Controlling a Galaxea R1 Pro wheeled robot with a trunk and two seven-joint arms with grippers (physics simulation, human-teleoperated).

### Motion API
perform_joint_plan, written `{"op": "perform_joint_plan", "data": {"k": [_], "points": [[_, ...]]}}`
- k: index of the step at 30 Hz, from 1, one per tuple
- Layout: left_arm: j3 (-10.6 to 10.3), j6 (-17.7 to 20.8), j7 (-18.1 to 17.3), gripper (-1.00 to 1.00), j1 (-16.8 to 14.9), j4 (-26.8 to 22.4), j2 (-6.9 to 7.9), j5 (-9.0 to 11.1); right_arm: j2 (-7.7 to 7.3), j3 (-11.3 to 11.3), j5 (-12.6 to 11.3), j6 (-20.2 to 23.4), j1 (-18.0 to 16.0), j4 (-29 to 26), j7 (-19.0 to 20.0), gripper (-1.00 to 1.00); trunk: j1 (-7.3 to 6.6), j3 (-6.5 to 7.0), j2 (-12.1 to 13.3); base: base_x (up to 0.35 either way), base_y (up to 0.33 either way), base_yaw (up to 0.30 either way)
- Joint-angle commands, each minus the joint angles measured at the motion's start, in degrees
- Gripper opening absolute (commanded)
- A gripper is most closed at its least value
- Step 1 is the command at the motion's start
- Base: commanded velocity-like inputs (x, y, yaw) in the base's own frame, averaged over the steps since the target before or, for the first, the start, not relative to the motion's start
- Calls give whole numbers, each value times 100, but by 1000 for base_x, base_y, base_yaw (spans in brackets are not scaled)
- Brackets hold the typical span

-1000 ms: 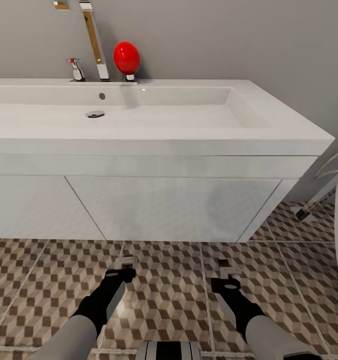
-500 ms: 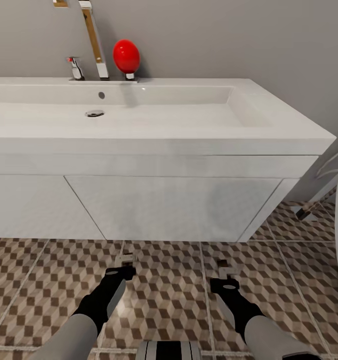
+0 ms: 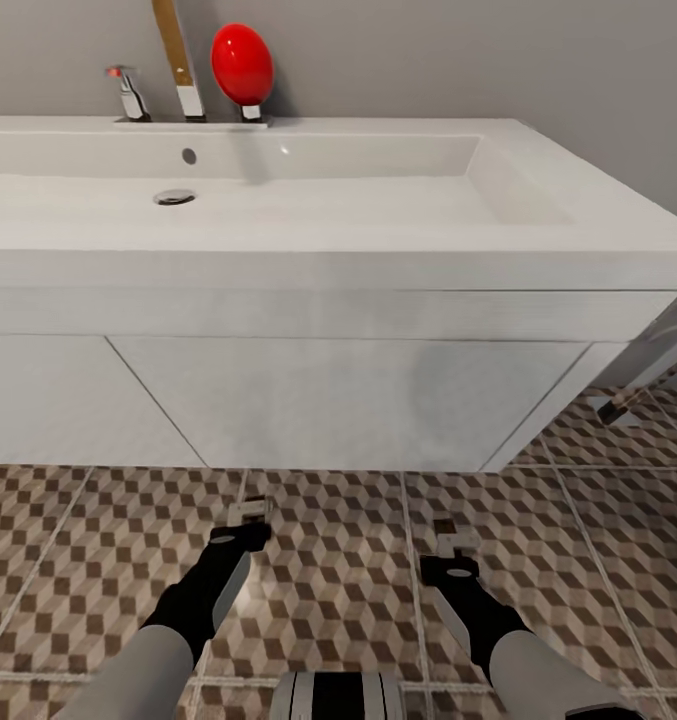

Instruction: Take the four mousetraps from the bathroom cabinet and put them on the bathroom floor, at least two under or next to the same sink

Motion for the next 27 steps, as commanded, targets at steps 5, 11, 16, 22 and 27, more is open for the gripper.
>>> {"op": "perform_joint_plan", "data": {"k": [5, 11, 16, 22, 27], "points": [[-39, -3, 62, -100, -1, -19, 11, 28, -4, 48, -32, 171, -4, -68, -31, -100, 11, -115, -9, 0, 0, 0], [-73, -505, 73, -100, -1, 34, 3, -1, -23, 42, -11, 261, -5, -171, -31, -100, 27, -248, -17, 0, 0, 0], [-91, -798, 124, -100, -1, 156, -13, -1, -29, 40, -34, 232, -130, -206, -31, -100, 40, -359, -23, 0, 0, 0], [-92, -856, 154, -100, -1, 295, 2, -1, -30, 39, -47, 83, -213, -174, -31, -100, 55, -492, -31, 0, 0, 0], [-87, -878, 158, -100, -1, 407, 26, -9, -24, 39, -26, 36, -223, -180, -31, -100, 68, -603, -38, 0, 0, 0]]}}
